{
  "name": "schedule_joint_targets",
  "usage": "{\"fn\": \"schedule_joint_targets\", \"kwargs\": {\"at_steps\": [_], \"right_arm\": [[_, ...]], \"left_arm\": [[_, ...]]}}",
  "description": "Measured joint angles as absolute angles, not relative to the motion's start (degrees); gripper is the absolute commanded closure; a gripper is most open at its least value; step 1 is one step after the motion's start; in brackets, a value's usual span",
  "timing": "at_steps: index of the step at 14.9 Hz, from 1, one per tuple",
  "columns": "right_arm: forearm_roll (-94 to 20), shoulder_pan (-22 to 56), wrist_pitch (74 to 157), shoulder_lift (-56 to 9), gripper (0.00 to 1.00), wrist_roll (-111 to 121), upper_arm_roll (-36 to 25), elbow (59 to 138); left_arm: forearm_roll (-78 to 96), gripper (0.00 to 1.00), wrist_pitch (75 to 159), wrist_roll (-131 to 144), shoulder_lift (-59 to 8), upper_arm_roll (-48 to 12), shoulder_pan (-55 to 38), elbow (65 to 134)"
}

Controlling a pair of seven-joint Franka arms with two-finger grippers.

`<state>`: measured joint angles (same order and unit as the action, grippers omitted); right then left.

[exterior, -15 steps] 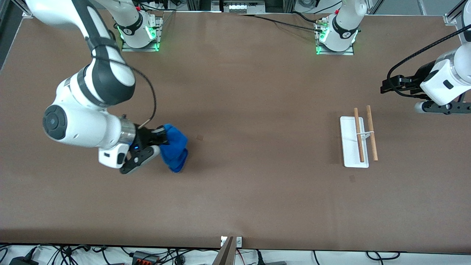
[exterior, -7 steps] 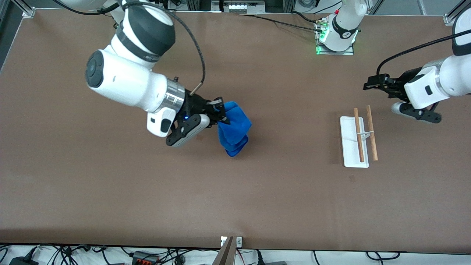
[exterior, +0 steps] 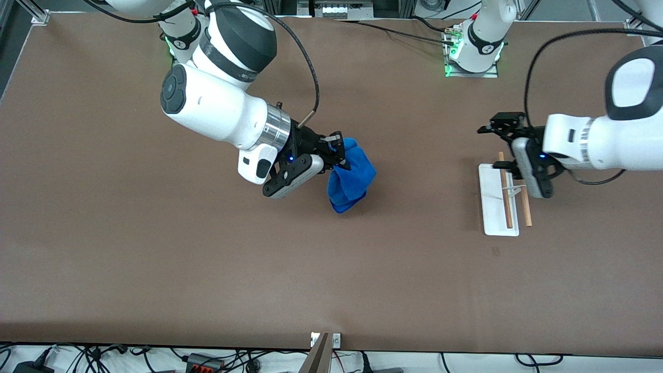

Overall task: Pass towel and hang on rack
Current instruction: 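Carry the towel toward center while the left gripper approaches it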

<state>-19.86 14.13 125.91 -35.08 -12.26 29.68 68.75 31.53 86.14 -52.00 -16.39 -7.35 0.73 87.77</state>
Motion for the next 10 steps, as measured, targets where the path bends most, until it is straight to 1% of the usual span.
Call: {"fn": "schedule_joint_targets", "kwargs": {"at_steps": [6,10], "right_arm": [[-21.85,14.71,130.05,-35.73,1.0,-12.26,29.69,69.94],[-21.85,14.81,130.58,-35.74,1.0,-12.26,29.68,70.44]], "left_arm": [[34.69,0.01,100.98,-61.72,-20.86,-7.93,-12.74,87.74],[36.55,0.02,107.0,-62.34,-22.23,-7.94,-16.22,87.69]]}}
